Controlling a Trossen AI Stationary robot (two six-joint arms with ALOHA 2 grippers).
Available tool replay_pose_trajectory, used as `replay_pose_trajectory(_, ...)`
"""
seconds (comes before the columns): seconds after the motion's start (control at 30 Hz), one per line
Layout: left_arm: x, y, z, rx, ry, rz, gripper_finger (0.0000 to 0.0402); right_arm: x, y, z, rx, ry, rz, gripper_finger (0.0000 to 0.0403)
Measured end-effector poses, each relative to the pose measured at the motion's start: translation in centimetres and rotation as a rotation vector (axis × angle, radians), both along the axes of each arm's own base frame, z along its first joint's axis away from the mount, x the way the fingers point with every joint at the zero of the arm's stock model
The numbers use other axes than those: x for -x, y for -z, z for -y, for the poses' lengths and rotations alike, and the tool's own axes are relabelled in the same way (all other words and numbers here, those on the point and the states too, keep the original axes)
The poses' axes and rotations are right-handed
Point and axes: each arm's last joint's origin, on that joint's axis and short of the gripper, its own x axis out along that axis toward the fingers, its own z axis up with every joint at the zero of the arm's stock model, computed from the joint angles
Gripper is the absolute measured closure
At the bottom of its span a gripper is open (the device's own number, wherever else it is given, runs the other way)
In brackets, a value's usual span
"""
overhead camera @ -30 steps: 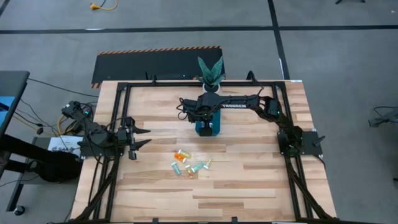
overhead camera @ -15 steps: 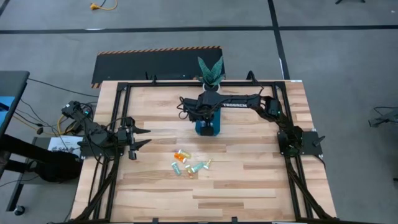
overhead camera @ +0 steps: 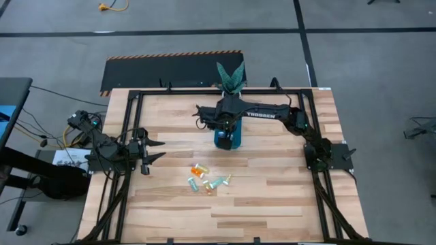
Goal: Pick and place pill bottles into a basket
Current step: Put the right yellow pill bottle into the bin
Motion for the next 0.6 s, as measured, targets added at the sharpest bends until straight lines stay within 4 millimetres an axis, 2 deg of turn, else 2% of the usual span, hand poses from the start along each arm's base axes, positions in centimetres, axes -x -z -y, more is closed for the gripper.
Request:
replay_pose_trajectory(0.27, 0.0, 0.0, 0.0, 0.001, 0.0, 0.0, 0.0226, -0.1, -0.4, -6.3, 0.006, 0.183, -0.016, 0.0019)
replay_pose_trajectory(0.6, 0.0, 0.0, 0.0, 0.0, 0.0, 0.0, 0.0226, -0.3, -0.2, -14.6, 0.001, 0.29, 0.092, 0.0018)
